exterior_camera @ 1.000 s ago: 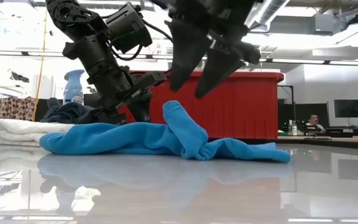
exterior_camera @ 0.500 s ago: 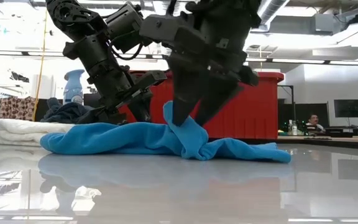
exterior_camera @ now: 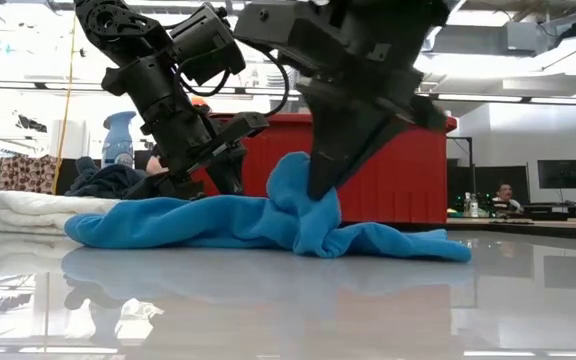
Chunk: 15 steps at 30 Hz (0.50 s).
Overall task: Fold Laundry from Bin
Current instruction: Fold the blue shorts
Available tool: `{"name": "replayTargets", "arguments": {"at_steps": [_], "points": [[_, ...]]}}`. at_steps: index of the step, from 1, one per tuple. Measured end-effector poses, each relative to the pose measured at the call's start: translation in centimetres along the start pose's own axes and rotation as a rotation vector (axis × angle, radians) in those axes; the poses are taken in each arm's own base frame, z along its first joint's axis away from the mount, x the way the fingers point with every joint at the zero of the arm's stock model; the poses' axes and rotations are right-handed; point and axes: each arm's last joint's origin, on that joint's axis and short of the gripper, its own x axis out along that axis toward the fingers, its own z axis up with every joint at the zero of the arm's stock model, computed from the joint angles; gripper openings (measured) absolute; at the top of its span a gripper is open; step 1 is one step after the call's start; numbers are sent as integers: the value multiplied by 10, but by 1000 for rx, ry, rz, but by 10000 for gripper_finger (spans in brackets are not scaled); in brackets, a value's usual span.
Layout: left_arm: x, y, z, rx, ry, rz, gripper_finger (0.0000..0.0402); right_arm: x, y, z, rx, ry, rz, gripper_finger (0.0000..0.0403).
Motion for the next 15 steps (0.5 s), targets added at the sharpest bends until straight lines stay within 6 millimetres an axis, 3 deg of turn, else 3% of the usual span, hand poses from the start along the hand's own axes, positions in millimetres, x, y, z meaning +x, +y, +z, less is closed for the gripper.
{"name": "replayTargets", "arguments": {"at_steps": [15], "points": [[0,0,-1,1,17,-8,169,-20,-9,-43,212,-13,-223,18]]}}
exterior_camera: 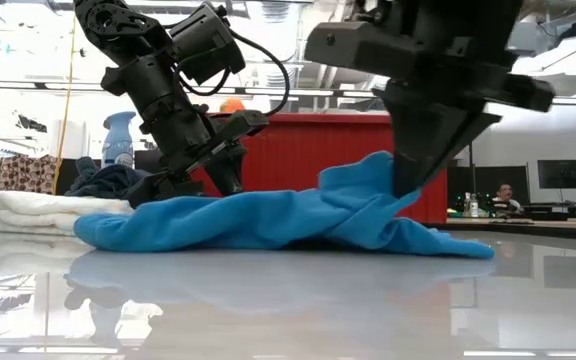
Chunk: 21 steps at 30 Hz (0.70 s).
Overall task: Fold Laundry from Bin
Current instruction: Fold the blue shorts
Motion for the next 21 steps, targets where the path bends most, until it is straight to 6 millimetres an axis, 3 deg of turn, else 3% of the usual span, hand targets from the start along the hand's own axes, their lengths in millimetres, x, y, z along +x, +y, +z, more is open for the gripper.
{"name": "replayTargets", "arguments": {"at_steps": [21], "points": [[-1,-3,-8,26,50,-19,169,-5,-19,-14,231,60,-187,18]]}}
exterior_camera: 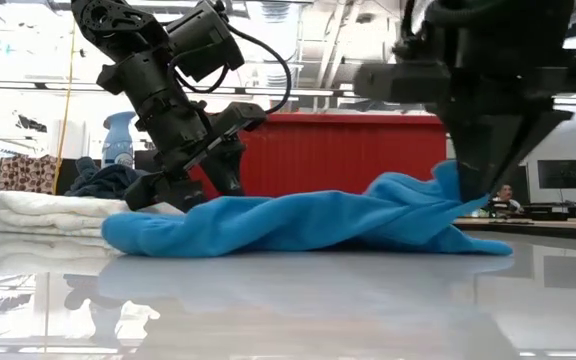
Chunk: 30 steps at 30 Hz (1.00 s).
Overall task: Fold Laundry from Bin
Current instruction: Fold the blue shorts
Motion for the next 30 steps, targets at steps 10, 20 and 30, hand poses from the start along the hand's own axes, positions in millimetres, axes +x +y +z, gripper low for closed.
{"name": "replayTargets", "arguments": {"at_steps": [10,20,30], "points": [[0,0,-2,18,6,1,169,17,-8,-10,66,114,-83,56],[0,0,-2,47,3,9,169,4,-14,-8,21,123,-53,157],[0,0,-2,64,9,3,169,-56,-28,28,-232,-163,220,240]]}}
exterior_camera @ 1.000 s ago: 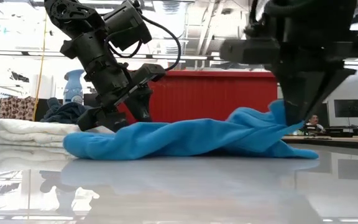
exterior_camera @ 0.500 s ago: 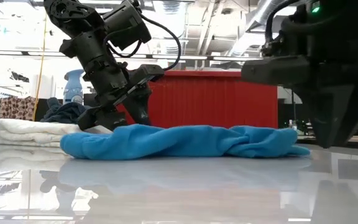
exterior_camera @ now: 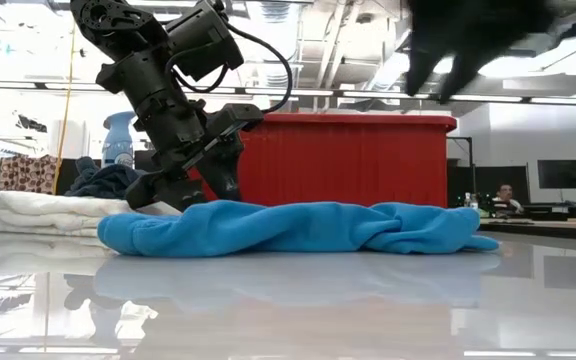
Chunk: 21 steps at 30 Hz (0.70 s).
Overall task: Fold Laundry from Bin
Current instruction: Fold the blue shorts
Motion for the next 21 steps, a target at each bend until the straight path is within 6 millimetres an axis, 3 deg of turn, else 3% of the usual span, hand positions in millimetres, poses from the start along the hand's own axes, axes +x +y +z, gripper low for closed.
{"name": "replayTargets", "arguments": {"at_steps": [5,10,13,16,21], "points": [[0,0,0,0,-1,0,169,13,-1,52,-264,-4,70,238],[0,0,0,7,1,-1,169,39,11,97,-601,48,319,238],[0,0,-1,10,2,-1,169,48,10,113,-780,34,405,237],[0,0,-1,12,1,-1,169,57,1,125,-902,40,383,237],[0,-1,-1,5,2,-2,169,79,-13,138,-948,127,433,237]]}}
